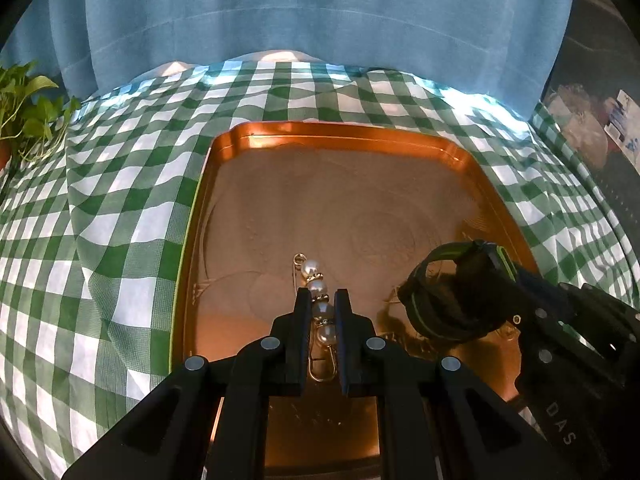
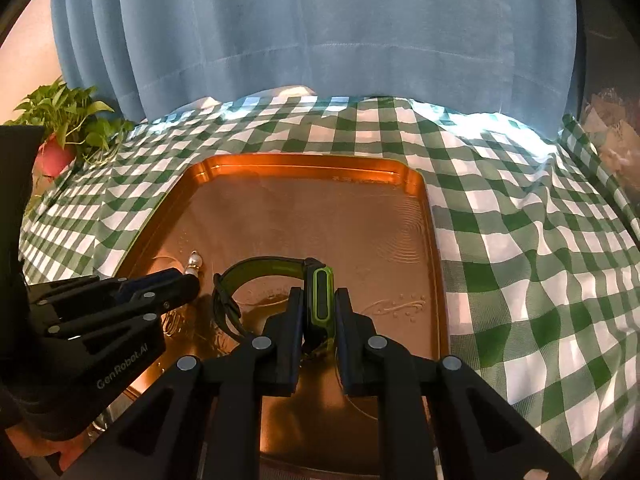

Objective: Organize jewelry
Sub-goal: 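Open the left tool to drop the pearl pin in the tray while the right tool releases the watch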

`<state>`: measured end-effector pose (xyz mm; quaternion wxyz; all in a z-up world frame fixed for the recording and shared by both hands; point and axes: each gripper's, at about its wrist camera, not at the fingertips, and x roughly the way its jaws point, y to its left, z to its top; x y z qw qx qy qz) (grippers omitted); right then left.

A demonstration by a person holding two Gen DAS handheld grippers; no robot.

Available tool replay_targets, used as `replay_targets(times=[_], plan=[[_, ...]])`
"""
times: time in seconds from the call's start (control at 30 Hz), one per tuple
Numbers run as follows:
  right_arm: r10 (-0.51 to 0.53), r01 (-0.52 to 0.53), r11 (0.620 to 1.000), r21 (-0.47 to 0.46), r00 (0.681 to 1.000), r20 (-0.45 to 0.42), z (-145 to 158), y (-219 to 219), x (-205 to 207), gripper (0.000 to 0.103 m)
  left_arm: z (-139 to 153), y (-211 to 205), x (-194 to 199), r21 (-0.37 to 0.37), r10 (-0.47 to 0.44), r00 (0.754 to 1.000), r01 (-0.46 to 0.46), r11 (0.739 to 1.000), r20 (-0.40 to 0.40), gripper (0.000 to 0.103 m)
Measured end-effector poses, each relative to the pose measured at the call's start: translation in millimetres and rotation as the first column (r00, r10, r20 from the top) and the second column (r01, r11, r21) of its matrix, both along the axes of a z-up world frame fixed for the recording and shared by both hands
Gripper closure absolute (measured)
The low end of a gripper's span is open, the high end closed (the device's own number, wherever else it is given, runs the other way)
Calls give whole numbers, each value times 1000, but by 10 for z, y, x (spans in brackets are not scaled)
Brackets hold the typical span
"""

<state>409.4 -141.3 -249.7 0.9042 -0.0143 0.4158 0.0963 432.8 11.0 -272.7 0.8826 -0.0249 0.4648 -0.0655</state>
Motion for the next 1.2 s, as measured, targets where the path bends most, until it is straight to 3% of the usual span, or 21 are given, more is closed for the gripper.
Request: replay_targets(times=[0.27, 0.47, 0.57, 0.63, 0.7, 0.87, 1.07, 1.13, 1.2], plan=[[-10, 11, 1000, -28, 1000, 18, -6, 35, -38, 89, -1, -118, -42, 47, -26, 999, 25, 999, 21, 91], [16, -16, 1000, -21, 1000, 20, 3, 49, -48, 87, 63, -154, -104, -12, -48, 999, 48, 999, 1, 83], [20, -19, 999, -26, 999, 38, 43, 49, -86, 77, 158, -207, -177, 45, -44, 998, 43, 998, 34, 80], [-7, 9, 999, -35, 998, 61, 93, 4, -117, 63, 209, -184, -216, 38, -40, 998, 38, 999, 40, 77], [-16, 18, 1000, -17, 997, 80, 151, -47, -154, 59, 248, -148, -269, 20, -33, 999, 32, 999, 34, 68], [-49, 52, 999, -15, 987, 150, 376, -98, -389, 53, 453, -147, -582, 43, -19, 994, 15, 999, 108, 64], [-65, 67, 998, -3, 971, 231, 604, -235, -769, 35, 679, -90, -989, 33, 31, 989, -36, 999, 145, 47], [-56, 56, 998, 7, 960, 276, 708, -290, -896, 22, 788, -68, -1136, 31, 59, 987, -64, 997, 151, 40], [-63, 61, 998, 18, 947, 315, 827, -326, -1038, 19, 913, -39, -1282, 15, 78, 985, -81, 997, 153, 31]])
